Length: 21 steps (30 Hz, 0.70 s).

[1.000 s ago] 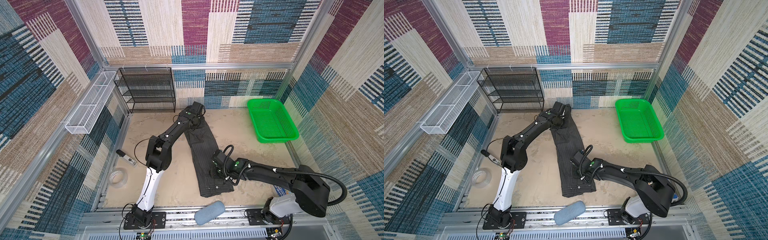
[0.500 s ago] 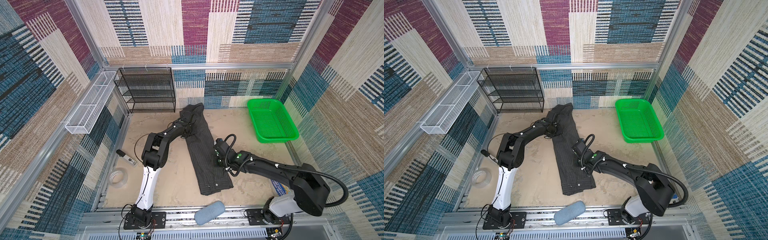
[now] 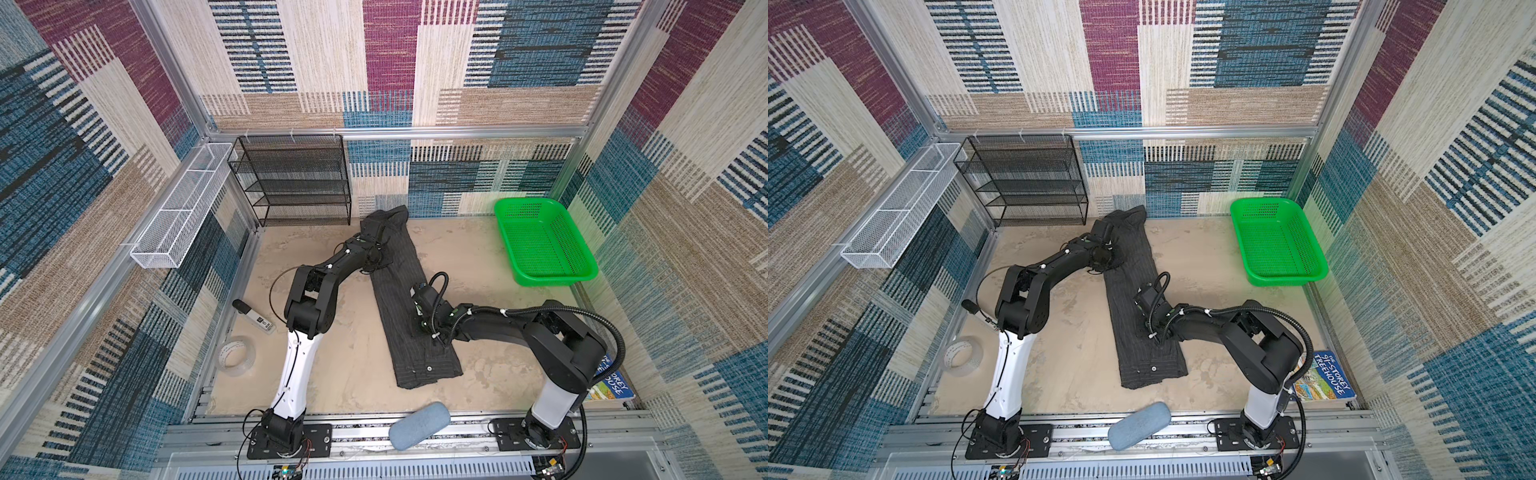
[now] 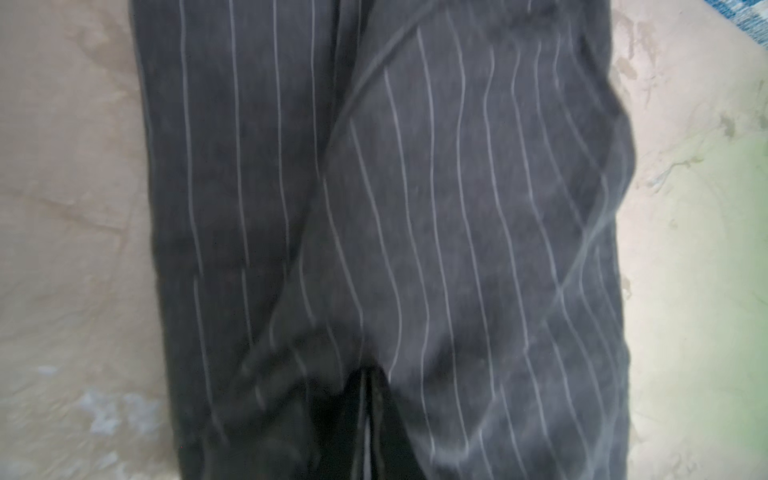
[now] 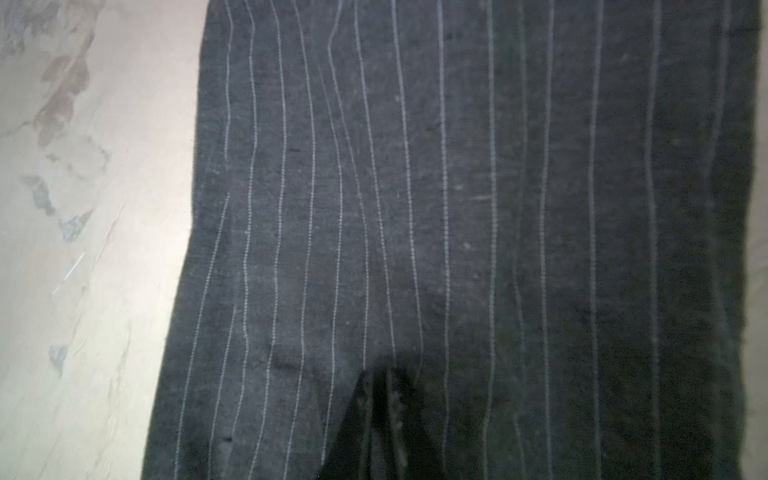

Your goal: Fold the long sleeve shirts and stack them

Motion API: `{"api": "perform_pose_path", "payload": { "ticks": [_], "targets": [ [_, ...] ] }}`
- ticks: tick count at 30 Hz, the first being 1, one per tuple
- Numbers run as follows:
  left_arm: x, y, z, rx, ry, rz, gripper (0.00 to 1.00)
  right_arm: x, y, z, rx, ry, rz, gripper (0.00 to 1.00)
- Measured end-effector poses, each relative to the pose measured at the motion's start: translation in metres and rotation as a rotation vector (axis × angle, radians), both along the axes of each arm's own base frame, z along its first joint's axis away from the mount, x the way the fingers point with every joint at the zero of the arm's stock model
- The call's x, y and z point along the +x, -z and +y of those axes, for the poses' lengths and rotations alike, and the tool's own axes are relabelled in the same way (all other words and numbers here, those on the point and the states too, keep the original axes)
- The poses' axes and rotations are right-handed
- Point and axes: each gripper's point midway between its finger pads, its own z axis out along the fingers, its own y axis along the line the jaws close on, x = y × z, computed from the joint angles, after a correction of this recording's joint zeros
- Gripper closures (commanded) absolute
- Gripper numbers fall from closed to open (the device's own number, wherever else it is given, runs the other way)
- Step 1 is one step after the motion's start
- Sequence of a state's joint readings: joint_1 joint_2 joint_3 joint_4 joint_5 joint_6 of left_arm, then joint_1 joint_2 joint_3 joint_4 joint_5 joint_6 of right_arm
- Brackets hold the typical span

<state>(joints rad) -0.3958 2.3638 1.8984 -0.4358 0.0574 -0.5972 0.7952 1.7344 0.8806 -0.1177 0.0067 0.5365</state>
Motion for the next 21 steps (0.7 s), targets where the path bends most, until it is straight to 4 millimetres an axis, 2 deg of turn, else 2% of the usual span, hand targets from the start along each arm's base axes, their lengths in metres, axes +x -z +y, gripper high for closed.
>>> {"api": "perform_pose_path", "payload": {
  "ticks": [5,7,8,10,12,14,16,19,21],
  "targets": [
    [-0.006,-0.010,0.001,-0.008,0.006,0.008,0.78,-0.031,-0.015,0.015,0.041,-0.049,0.040,0.55],
    [-0.013,-0.025,0.000,-0.028,0.016,0.004,0.73,-0.031,-0.035,0.019,0.073,-0.052,0.024,0.47],
    [-0.019,-0.035,0.000,-0.041,0.023,0.001,0.68,-0.028,-0.051,0.021,0.094,-0.048,-0.001,0.43],
    [-0.034,-0.057,0.000,-0.070,0.030,-0.013,0.59,-0.020,-0.079,0.023,0.131,-0.038,-0.051,0.41],
    [-0.059,-0.078,0.001,-0.102,0.036,-0.010,0.53,-0.016,-0.101,0.020,0.161,-0.030,-0.081,0.39],
    [-0.088,-0.091,0.002,-0.132,0.052,-0.004,0.47,-0.016,-0.108,0.007,0.173,-0.020,-0.077,0.38],
    [-0.124,-0.094,0.005,-0.157,0.058,0.024,0.43,-0.018,-0.100,-0.018,0.164,0.018,-0.052,0.36],
    [-0.191,-0.082,0.019,-0.179,0.055,0.101,0.36,-0.035,-0.080,-0.059,0.151,0.069,0.021,0.32],
    [-0.232,-0.074,0.028,-0.201,0.051,0.141,0.31,-0.047,-0.073,-0.075,0.164,0.081,0.058,0.26]
  ]
}}
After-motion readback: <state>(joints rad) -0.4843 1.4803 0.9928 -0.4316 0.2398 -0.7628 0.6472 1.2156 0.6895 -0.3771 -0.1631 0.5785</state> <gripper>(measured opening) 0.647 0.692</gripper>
